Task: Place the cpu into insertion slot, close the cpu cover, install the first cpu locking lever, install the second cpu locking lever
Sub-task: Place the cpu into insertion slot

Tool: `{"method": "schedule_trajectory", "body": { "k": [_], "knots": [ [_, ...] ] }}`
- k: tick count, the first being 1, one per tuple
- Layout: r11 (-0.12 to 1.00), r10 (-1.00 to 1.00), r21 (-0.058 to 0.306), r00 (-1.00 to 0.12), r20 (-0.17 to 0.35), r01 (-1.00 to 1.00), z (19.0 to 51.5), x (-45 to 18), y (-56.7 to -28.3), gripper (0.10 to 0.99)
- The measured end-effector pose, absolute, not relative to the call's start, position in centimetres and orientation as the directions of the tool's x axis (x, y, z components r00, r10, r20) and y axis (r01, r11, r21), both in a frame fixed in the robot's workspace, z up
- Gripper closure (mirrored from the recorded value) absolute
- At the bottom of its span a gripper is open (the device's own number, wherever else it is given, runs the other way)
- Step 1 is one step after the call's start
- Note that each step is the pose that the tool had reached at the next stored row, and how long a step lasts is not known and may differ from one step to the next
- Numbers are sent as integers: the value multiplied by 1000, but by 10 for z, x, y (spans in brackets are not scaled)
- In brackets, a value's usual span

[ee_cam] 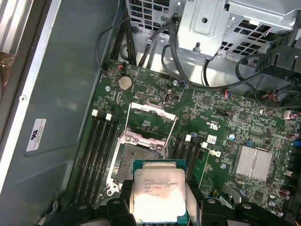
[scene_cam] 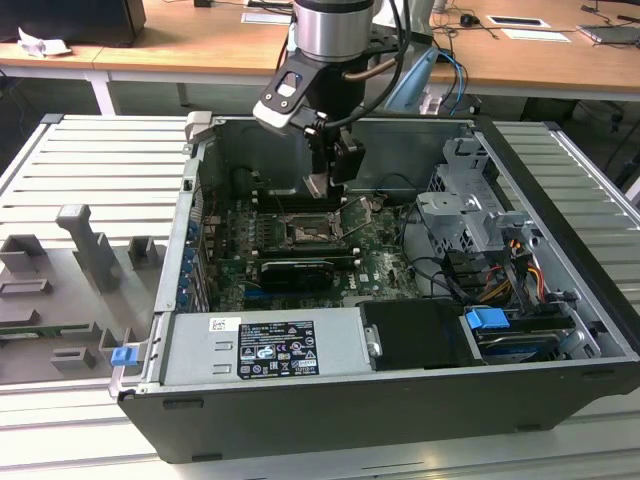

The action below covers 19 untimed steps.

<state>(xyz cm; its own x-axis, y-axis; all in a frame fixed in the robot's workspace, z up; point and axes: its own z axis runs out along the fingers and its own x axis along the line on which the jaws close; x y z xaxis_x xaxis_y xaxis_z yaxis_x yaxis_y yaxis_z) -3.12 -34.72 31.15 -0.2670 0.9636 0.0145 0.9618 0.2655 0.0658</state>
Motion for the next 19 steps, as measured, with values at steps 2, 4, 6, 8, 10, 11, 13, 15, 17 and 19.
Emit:
{"method": "schedule_trajectory", "body": {
  "k": [2,4,6,8,10,11,13,15,17,19],
  "knots": [
    [265,964,66,-267,15,962,311,-31,-347,557],
    [265,964,66,-267,15,962,310,-31,-347,557],
    [265,964,66,-266,15,962,309,-31,-347,557],
    [265,964,66,-266,15,962,308,-31,-347,557],
    [265,964,66,-266,15,962,307,-31,-347,557],
    [264,964,66,-266,15,962,306,-31,-347,557],
    [264,964,66,-266,14,962,306,-31,-347,557],
    [264,964,66,-266,15,962,305,-31,-347,557],
    [264,964,66,-265,15,962,305,-31,-347,557],
    [255,966,66,-256,15,965,303,-32,-347,557]
  ]
}}
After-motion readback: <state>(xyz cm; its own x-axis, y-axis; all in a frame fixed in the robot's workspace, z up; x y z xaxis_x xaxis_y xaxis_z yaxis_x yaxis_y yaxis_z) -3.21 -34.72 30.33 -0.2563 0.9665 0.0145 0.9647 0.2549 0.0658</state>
